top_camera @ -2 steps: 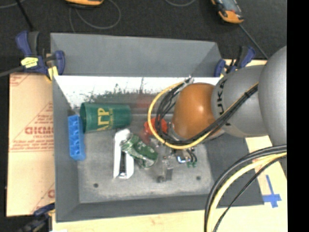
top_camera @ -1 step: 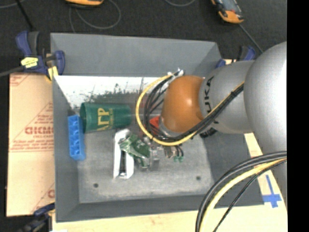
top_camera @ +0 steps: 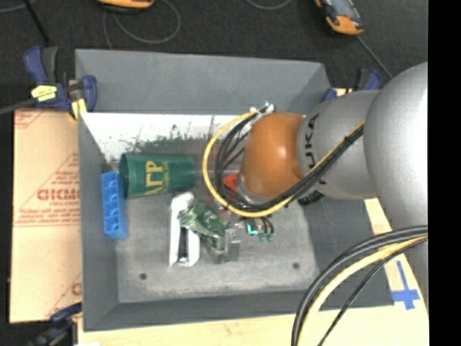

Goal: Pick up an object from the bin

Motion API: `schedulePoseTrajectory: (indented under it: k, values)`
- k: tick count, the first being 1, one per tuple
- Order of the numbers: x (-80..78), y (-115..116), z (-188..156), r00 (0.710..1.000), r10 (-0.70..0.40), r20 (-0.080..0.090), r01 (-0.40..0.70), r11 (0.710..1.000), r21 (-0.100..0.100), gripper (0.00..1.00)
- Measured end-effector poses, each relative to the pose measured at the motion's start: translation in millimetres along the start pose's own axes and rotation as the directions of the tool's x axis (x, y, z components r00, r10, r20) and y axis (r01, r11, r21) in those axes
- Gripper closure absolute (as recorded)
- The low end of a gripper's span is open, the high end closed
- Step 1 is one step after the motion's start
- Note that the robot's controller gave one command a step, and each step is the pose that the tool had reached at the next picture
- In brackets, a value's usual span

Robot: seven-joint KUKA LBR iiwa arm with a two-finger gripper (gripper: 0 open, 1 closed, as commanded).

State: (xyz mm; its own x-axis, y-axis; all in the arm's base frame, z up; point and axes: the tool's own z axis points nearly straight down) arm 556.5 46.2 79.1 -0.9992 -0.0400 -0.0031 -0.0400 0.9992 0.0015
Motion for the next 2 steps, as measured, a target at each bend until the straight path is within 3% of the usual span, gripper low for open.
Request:
schedulePoseTrajectory:
  k: [1,2]
  values:
    - [0.0,-0.1,0.0,1.000,0.001,0.000,-0.001,1.000,0.000,1.00]
    - [0.0,-0.1,0.0,1.000,0.001,0.000,-0.001,1.000,0.000,0.00]
